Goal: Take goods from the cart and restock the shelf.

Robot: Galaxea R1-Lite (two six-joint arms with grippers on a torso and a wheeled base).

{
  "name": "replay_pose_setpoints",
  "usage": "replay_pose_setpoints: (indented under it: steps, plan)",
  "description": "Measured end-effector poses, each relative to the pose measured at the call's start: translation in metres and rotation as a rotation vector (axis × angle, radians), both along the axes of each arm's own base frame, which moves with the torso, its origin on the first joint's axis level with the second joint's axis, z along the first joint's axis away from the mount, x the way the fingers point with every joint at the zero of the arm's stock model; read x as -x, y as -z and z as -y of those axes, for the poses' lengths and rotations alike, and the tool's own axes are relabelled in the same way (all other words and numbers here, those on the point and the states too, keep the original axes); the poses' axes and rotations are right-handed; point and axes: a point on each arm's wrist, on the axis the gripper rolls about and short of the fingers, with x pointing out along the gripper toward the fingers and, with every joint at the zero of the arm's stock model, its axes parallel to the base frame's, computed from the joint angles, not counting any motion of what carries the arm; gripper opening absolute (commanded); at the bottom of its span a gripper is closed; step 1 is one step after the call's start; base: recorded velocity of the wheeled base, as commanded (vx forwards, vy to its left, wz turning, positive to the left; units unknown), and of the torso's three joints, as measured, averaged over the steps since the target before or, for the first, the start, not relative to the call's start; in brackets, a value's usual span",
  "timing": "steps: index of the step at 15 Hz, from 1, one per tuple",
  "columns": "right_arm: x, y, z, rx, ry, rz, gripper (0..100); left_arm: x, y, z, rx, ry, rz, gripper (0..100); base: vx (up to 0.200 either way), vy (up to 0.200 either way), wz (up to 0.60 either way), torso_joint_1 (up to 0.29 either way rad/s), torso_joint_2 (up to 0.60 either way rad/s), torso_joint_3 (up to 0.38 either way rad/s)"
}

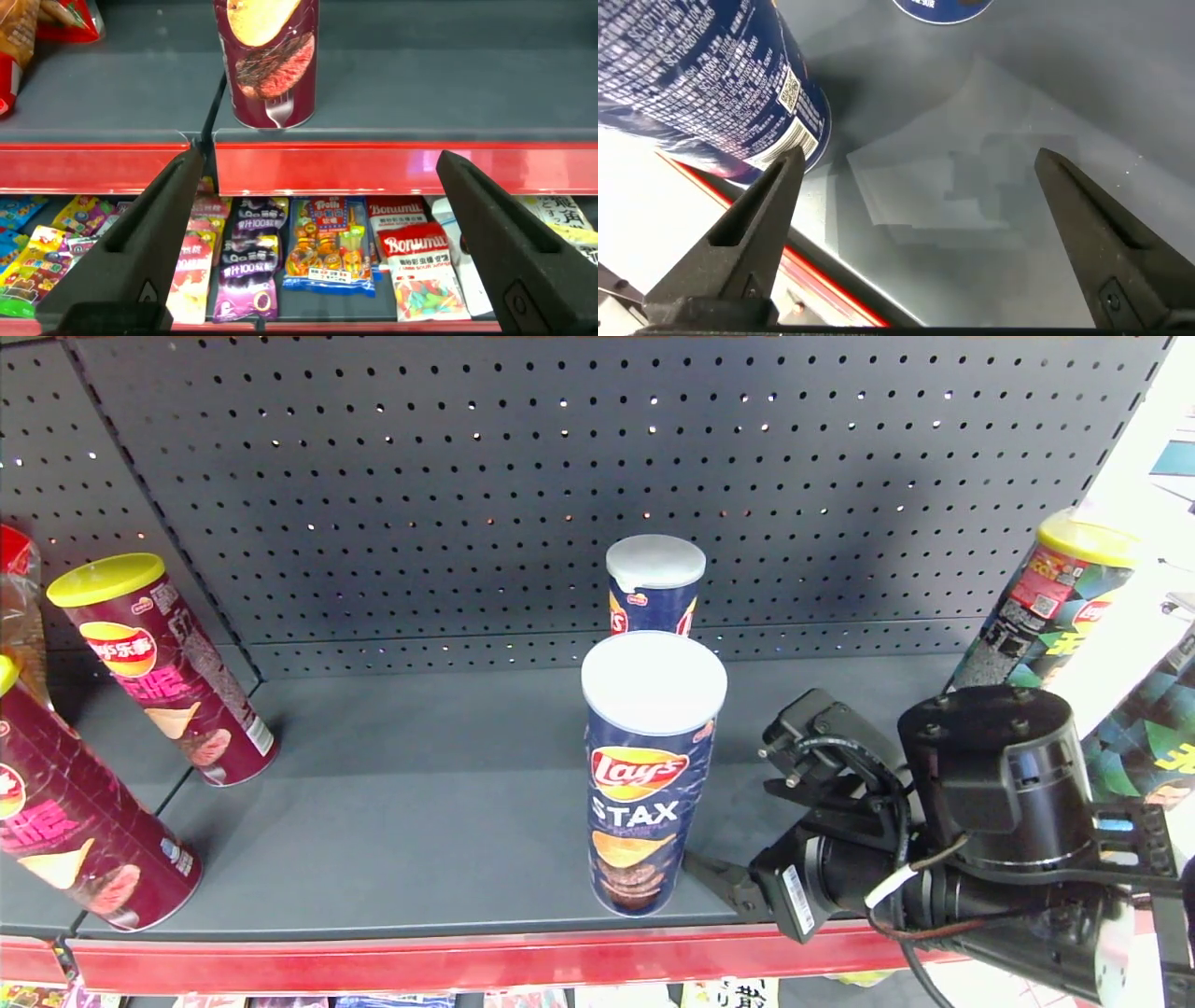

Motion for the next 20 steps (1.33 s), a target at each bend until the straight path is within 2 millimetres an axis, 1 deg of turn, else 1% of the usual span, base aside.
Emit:
replay_pose_setpoints:
  steps: [3,5,7,10,12,14,17,19,20]
  plan:
    - [0.002,0.002,0.007,0.003,0.013,-0.006,100,0.000,0.000,0.000,0.000,0.001,0.000,100,0.000,0.000,0.00,0.000,0.00,0.000]
    - [0.006,-0.004,0.017,-0.013,0.028,0.010,100,0.000,0.000,0.000,0.000,0.000,0.000,100,0.000,0.000,0.00,0.000,0.00,0.000]
    - [0.017,-0.012,0.030,-0.039,0.037,0.036,100,0.000,0.000,0.000,0.000,0.000,0.000,100,0.000,0.000,0.00,0.000,0.00,0.000]
    - [0.045,-0.016,0.061,-0.073,0.040,0.074,100,0.000,0.000,0.000,0.000,0.000,0.000,100,0.000,0.000,0.00,0.000,0.00,0.000]
    - [0.068,-0.012,0.087,-0.090,0.040,0.095,100,0.000,0.000,0.000,0.000,0.000,0.000,100,0.000,0.000,0.00,0.000,0.00,0.000]
    - [0.091,-0.004,0.112,-0.086,0.020,0.098,100,0.000,0.000,0.000,0.000,0.000,0.000,100,0.000,0.000,0.00,0.000,0.00,0.000]
    - [0.126,0.013,0.148,-0.085,-0.016,0.053,100,0.000,0.000,0.000,0.000,0.000,0.000,100,0.000,0.000,0.00,0.000,0.00,0.000]
    - [0.145,0.026,0.165,-0.102,-0.011,0.032,100,0.000,0.000,0.000,0.000,0.000,0.000,100,0.000,0.000,0.00,0.000,0.00,0.000]
    - [0.153,0.032,0.172,-0.112,0.019,0.036,100,0.000,0.000,0.000,0.000,0.000,0.000,100,0.000,0.000,0.00,0.000,0.00,0.000]
